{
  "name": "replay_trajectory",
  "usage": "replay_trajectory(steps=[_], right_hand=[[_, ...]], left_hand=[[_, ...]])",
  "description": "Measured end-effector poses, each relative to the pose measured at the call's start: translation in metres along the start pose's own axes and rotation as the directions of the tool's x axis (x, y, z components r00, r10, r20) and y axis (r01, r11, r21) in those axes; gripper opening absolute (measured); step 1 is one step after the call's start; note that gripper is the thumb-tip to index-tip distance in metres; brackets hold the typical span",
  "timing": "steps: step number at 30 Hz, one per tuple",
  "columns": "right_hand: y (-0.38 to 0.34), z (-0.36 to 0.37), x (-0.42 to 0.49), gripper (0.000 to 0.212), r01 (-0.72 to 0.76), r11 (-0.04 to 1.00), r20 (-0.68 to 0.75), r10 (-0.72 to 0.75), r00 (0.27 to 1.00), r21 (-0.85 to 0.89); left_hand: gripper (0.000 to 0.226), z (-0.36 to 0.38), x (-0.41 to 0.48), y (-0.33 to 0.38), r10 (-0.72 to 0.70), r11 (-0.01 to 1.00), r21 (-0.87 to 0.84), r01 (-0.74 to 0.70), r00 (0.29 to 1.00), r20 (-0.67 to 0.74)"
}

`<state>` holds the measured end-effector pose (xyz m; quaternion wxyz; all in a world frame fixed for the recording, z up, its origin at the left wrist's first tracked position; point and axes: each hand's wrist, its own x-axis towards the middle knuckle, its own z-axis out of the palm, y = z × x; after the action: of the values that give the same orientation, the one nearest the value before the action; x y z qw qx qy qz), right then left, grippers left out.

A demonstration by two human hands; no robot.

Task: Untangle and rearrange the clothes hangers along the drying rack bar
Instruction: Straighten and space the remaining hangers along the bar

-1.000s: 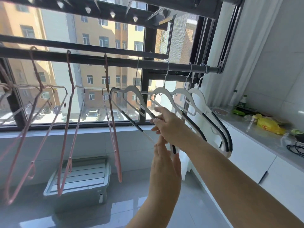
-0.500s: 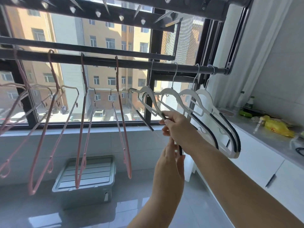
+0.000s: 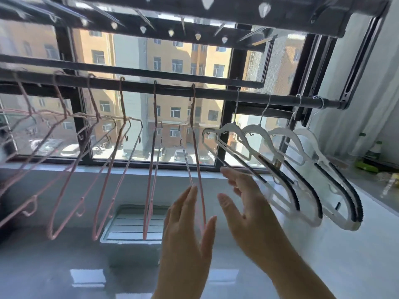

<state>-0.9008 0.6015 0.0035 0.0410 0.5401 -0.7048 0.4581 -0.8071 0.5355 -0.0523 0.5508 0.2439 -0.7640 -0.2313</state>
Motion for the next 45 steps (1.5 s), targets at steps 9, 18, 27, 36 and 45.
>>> replay_trajectory(steps=[9,18,27,36,45], right_hand=[[0.006,0.046,-0.011,0.039,-0.266,0.896,0.208,0.201,0.957,0.356],[0.002,0.053,-0.013,0.04,-0.319,0.732,0.202,0.247,0.948,0.602],[0.005,0.044,-0.016,0.04,-0.329,0.695,0.181,0.28,0.943,0.64],[0.001,0.038,-0.019,0.038,-0.342,0.694,0.208,0.273,0.939,0.634],[-0.038,0.027,-0.013,0.051,0.026,0.989,-0.085,-0.013,0.996,0.148]], left_hand=[[0.051,-0.003,-0.016,-0.017,-0.17,0.982,-0.052,0.181,0.973,0.158],[0.058,-0.01,-0.021,-0.021,-0.091,0.994,-0.058,0.097,0.99,0.106],[0.067,-0.007,-0.021,-0.011,-0.04,0.996,-0.071,0.046,0.996,0.086],[0.066,-0.009,-0.025,-0.008,-0.081,0.991,-0.098,0.091,0.991,0.105],[0.05,-0.061,-0.021,-0.006,0.015,0.998,0.06,-0.003,0.979,-0.202]])
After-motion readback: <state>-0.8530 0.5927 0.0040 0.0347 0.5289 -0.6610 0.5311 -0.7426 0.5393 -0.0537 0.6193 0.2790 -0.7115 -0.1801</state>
